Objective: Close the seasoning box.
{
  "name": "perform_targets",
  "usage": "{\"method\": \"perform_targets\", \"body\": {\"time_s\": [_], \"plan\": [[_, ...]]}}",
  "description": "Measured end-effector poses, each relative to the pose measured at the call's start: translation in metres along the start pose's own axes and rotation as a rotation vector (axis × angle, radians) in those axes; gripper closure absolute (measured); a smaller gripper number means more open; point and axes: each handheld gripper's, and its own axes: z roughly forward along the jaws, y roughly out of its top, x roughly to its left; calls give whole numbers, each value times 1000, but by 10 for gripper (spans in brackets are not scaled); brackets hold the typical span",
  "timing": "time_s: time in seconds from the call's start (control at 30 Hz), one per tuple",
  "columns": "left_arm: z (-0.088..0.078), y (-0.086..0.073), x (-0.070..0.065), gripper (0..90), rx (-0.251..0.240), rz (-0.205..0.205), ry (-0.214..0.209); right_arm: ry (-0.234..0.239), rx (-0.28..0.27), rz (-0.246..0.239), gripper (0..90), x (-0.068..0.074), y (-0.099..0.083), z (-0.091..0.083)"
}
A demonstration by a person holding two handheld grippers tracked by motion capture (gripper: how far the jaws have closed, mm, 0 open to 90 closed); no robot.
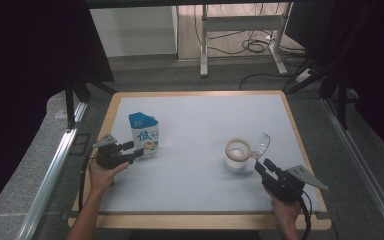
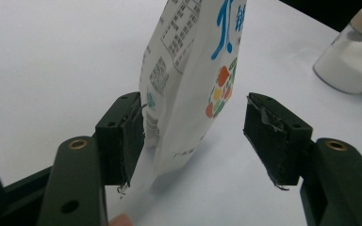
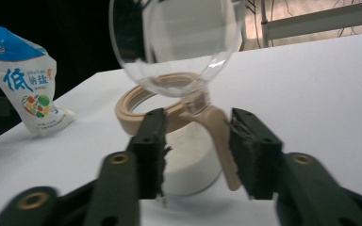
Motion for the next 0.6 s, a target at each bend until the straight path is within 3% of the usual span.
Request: {"method": "perform_targets", "body": {"time_s": [0.13, 0.23, 0.6], "plan": [[1, -4, 0, 381, 12, 7, 9, -7, 22, -15, 792, -5, 3, 1], [0, -5, 0, 381, 10, 4, 5, -38, 44, -57, 896, -9, 5, 4], [-1, -14, -2, 382, 20, 1, 5, -34, 30, -62, 900, -14, 23, 20]]}}
